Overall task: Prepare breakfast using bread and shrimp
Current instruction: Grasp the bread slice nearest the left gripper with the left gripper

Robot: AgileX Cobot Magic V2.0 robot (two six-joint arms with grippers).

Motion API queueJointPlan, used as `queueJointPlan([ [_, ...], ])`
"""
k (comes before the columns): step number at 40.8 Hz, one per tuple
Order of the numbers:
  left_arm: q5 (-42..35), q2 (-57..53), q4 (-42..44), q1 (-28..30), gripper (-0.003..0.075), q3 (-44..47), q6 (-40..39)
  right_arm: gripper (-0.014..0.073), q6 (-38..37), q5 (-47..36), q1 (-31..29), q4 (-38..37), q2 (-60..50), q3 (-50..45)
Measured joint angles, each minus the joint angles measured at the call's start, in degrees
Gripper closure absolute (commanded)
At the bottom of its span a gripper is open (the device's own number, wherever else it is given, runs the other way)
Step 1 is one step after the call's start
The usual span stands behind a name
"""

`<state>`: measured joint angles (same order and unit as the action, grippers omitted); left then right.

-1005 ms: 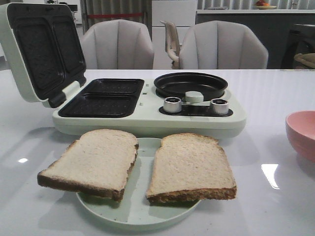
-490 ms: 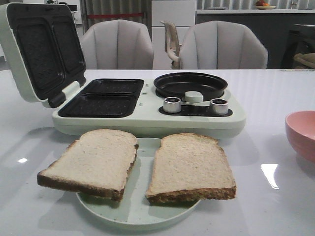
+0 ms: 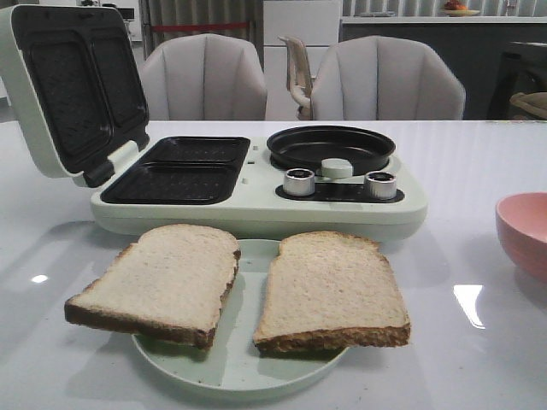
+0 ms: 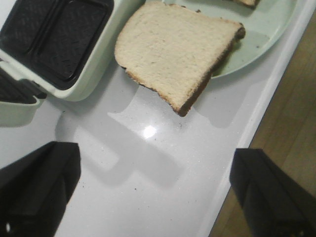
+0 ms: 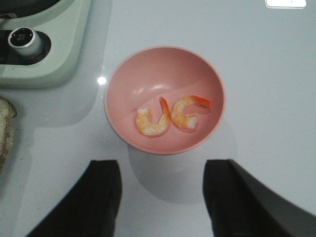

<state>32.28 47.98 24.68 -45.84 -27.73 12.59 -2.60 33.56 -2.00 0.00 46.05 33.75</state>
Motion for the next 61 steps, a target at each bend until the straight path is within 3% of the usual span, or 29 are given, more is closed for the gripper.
queueJointPlan([
  [10, 1.88, 17.49, 29.03, -13.0, 0.0139, 0.0, -27.53, 0.0108, 0.0, 0.0, 0.0, 0.0, 0.0, 0.0],
  [23, 1.74, 31.42, 46.84, -14.4, 0.0251, -2.27, -44.79, 0.0108, 0.0, 0.0, 0.0, 0.0, 0.0, 0.0],
  [34, 2.8, 38.74, 54.79, -14.4, 0.0288, -4.02, -48.19, 0.0108, 0.0, 0.0, 0.0, 0.0, 0.0, 0.0],
  [45, 4.17, 43.95, 56.93, -13.6, 0.0303, -4.2, -50.42, 0.0108, 0.0, 0.0, 0.0, 0.0, 0.0, 0.0],
  [61, 4.66, 44.61, 58.58, -13.46, 0.0549, -5.35, -54.67, 0.0108, 0.0, 0.0, 0.0, 0.0, 0.0, 0.0],
])
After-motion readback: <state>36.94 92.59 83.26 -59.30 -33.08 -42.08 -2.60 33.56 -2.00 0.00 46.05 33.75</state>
